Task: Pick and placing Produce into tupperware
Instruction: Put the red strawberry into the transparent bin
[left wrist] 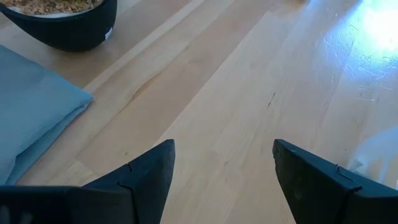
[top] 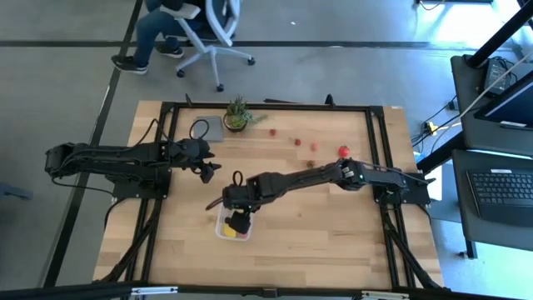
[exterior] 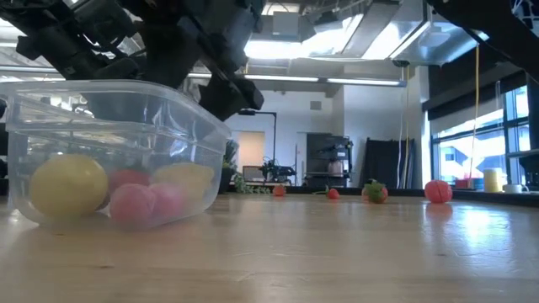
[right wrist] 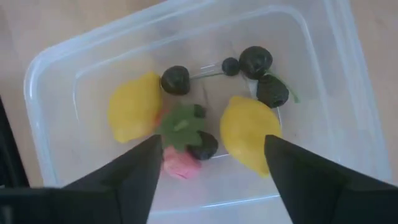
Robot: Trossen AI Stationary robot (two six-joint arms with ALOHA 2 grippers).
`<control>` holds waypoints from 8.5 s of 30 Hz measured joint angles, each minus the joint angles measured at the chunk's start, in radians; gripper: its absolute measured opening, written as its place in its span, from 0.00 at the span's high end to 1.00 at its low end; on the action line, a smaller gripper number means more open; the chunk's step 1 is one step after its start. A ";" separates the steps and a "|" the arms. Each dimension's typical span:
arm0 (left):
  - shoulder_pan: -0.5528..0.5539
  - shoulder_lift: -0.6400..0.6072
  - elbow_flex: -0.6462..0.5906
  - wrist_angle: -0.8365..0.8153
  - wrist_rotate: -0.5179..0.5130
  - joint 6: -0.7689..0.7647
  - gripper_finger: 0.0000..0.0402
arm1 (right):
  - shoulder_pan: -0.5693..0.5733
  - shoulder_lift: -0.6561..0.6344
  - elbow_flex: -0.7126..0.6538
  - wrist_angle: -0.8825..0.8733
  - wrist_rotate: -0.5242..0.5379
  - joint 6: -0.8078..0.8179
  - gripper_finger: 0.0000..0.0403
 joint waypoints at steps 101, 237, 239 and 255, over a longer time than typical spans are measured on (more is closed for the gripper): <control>0.000 0.000 0.000 0.004 -0.009 -0.137 0.35 | -0.371 -0.696 -1.249 0.017 0.132 -0.714 0.24; 0.000 0.000 0.000 0.001 -0.031 -0.158 0.35 | -0.482 -0.686 -1.219 -0.474 0.112 -0.336 0.32; 0.000 0.000 0.000 0.001 -0.031 -0.158 0.35 | -0.482 -0.686 -1.219 -0.470 0.112 -0.334 0.30; 0.000 0.000 0.000 0.001 -0.031 -0.159 0.35 | -0.459 -0.733 -1.188 -0.310 0.087 -0.322 0.29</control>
